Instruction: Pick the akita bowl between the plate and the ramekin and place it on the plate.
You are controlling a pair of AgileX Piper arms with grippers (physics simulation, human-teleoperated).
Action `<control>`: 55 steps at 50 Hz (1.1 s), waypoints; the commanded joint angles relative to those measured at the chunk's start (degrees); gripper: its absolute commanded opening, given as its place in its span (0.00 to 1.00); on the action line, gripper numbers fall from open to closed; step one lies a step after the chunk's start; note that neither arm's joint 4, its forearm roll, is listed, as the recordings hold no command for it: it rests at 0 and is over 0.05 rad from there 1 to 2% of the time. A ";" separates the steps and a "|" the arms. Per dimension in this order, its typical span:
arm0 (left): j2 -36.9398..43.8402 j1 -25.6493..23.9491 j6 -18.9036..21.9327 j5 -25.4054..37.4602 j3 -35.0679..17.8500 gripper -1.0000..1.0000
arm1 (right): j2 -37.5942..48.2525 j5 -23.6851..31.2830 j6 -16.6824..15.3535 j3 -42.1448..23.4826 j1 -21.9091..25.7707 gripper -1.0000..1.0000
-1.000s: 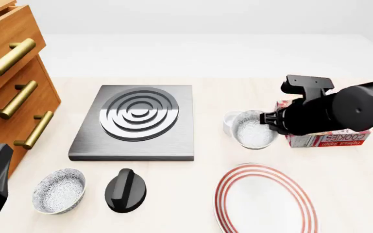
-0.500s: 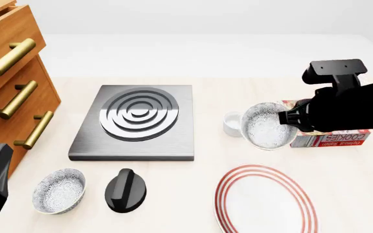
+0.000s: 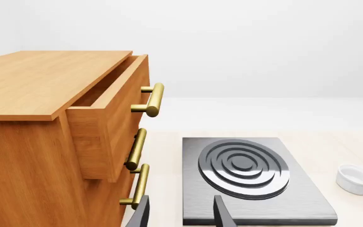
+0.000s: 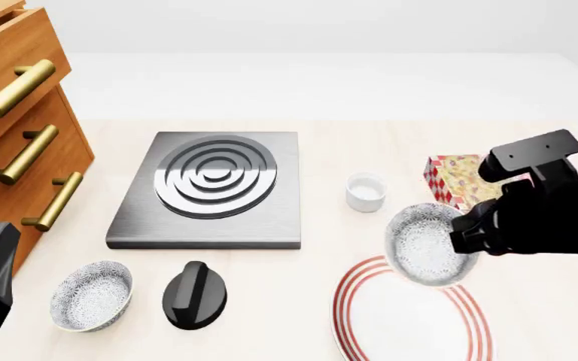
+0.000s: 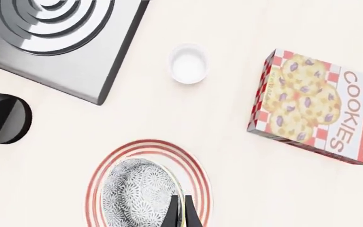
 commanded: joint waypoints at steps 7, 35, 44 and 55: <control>0.00 0.00 0.00 0.00 0.00 1.00 | -1.25 -2.19 -1.06 6.98 1.44 0.00; 0.00 0.00 0.00 0.00 0.00 1.00 | 13.25 -15.57 5.80 12.92 10.01 0.00; 0.00 0.00 0.00 0.00 0.00 1.00 | 14.35 -17.06 4.87 14.06 8.27 0.00; 0.00 0.00 0.00 0.00 0.00 1.00 | 2.54 -7.94 -2.21 13.59 -2.12 1.00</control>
